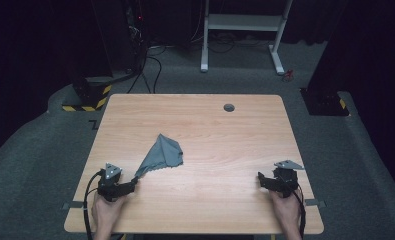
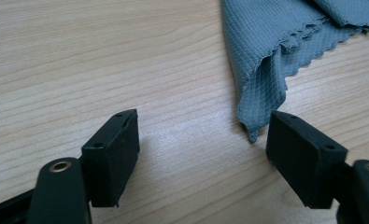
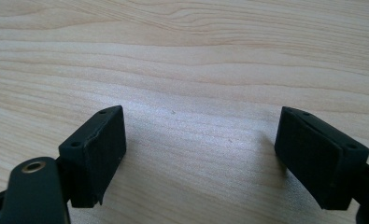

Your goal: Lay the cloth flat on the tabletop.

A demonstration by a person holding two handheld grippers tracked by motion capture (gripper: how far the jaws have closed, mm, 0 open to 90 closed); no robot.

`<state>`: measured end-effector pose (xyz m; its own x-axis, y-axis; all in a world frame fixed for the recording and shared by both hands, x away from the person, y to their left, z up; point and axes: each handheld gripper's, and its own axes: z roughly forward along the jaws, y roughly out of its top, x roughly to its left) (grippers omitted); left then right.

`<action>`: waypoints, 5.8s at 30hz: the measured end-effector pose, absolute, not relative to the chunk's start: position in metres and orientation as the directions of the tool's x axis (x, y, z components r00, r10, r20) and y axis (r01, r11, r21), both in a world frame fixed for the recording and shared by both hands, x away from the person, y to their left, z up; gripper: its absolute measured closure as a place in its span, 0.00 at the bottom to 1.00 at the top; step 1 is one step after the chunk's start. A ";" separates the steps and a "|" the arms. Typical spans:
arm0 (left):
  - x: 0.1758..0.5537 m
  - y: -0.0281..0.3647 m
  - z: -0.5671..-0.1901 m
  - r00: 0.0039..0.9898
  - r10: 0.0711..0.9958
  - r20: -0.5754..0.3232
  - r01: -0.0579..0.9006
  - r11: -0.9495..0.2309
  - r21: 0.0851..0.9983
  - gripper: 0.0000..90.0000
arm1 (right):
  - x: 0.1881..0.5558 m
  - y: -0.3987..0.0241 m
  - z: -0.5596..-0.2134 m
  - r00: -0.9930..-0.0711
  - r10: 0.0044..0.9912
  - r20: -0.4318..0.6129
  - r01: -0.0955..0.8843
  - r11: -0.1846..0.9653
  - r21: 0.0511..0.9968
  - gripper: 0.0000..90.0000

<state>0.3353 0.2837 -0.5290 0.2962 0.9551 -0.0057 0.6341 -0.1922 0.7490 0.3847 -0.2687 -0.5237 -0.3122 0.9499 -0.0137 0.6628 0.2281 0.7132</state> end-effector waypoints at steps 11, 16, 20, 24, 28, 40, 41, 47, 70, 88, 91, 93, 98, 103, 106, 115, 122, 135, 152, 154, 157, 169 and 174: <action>0.336 0.283 -0.529 0.308 0.951 -0.008 0.636 -0.200 0.745 0.25 | 0.384 -0.269 -0.524 -0.306 0.952 -0.011 0.666 0.222 0.712 0.19; 0.336 0.284 -0.529 0.314 0.949 -0.002 0.634 -0.208 0.745 0.25 | 0.384 -0.269 -0.524 -0.306 0.952 -0.012 0.666 0.223 0.712 0.19; 0.336 0.283 -0.528 0.315 0.949 -0.018 0.626 -0.194 0.755 0.26 | 0.384 -0.269 -0.523 -0.306 0.952 -0.012 0.666 0.223 0.712 0.19; 0.336 0.280 -0.525 0.319 0.947 -0.023 0.614 -0.189 0.766 0.26 | 0.384 -0.269 -0.523 -0.306 0.952 -0.012 0.666 0.223 0.712 0.19; 0.339 0.275 -0.520 0.339 0.940 -0.039 0.615 -0.190 0.765 0.25 | 0.384 -0.269 -0.524 -0.306 0.952 -0.012 0.666 0.223 0.712 0.19; 0.369 0.244 -0.508 0.396 0.917 -0.043 0.616 -0.230 0.754 0.27 | 0.384 -0.269 -0.524 -0.307 0.952 -0.012 0.665 0.224 0.712 0.19; 0.369 0.244 -0.508 0.396 0.917 -0.043 0.616 -0.230 0.754 0.27 | 0.384 -0.269 -0.524 -0.307 0.952 -0.012 0.665 0.224 0.712 0.19; 0.390 0.226 -0.509 0.408 0.912 -0.046 0.627 -0.243 0.740 0.25 | 0.384 -0.269 -0.523 -0.306 0.952 -0.012 0.666 0.223 0.712 0.19; 0.424 0.196 -0.516 0.394 0.919 -0.001 0.657 -0.281 0.700 0.29 | 0.383 -0.269 -0.523 -0.305 0.952 -0.011 0.666 0.222 0.712 0.19; 0.426 0.205 -0.515 0.389 0.920 0.056 0.648 -0.316 0.693 0.76 | 0.383 -0.269 -0.523 -0.305 0.952 -0.011 0.667 0.222 0.712 0.19; 0.425 0.208 -0.516 0.380 0.922 0.068 0.641 -0.316 0.700 0.89 | 0.383 -0.269 -0.523 -0.305 0.952 -0.011 0.666 0.222 0.712 0.19; 0.425 0.209 -0.516 0.380 0.923 0.054 0.645 -0.307 0.700 0.93 | 0.383 -0.269 -0.523 -0.305 0.952 -0.011 0.666 0.222 0.712 0.19; 0.424 0.212 -0.517 0.389 0.921 0.009 0.641 -0.278 0.716 0.96 | 0.383 -0.269 -0.523 -0.306 0.952 -0.011 0.666 0.222 0.712 0.19; 0.419 0.207 -0.516 0.421 0.907 -0.014 0.627 -0.280 0.727 0.96 | 0.383 -0.269 -0.523 -0.306 0.952 -0.012 0.666 0.222 0.712 0.19; 0.419 0.205 -0.516 0.429 0.902 -0.054 0.624 -0.253 0.739 0.96 | 0.383 -0.269 -0.523 -0.306 0.952 -0.012 0.666 0.223 0.712 0.19; 0.419 0.194 -0.515 0.458 0.886 -0.073 0.614 -0.256 0.747 0.96 | 0.383 -0.269 -0.523 -0.306 0.952 -0.012 0.666 0.222 0.712 0.19; 0.419 0.178 -0.510 0.500 0.862 -0.080 0.597 -0.276 0.753 0.96 | 0.383 -0.269 -0.523 -0.306 0.952 -0.012 0.666 0.223 0.712 0.19; 0.419 0.149 -0.505 0.556 0.823 -0.114 0.575 -0.283 0.768 0.96 | 0.383 -0.269 -0.523 -0.306 0.952 -0.012 0.666 0.223 0.712 0.19; 0.417 0.101 -0.505 0.643 0.753 -0.142 0.543 -0.317 0.778 0.96 | 0.383 -0.269 -0.523 -0.306 0.952 -0.012 0.666 0.223 0.712 0.19; 0.416 0.093 -0.505 0.656 0.742 -0.141 0.535 -0.326 0.779 0.96 | 0.383 -0.269 -0.523 -0.306 0.952 -0.012 0.666 0.223 0.712 0.19; 0.415 0.085 -0.504 0.667 0.731 -0.143 0.530 -0.331 0.781 0.96 | 0.383 -0.269 -0.523 -0.306 0.952 -0.012 0.666 0.223 0.712 0.19; 0.414 0.066 -0.513 0.697 0.702 -0.144 0.526 -0.365 0.768 0.95 | 0.383 -0.269 -0.523 -0.305 0.952 -0.012 0.666 0.223 0.712 0.19; 0.412 0.066 -0.514 0.703 0.698 -0.135 0.522 -0.378 0.765 0.86 | 0.383 -0.269 -0.523 -0.304 0.953 -0.014 0.663 0.222 0.715 0.22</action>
<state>0.4121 0.0656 -0.5145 0.7032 0.6980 -0.1352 0.5221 -0.3779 0.7646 0.3832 -0.2690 -0.5233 -0.3037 0.9527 -0.0143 0.6631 0.2221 0.7148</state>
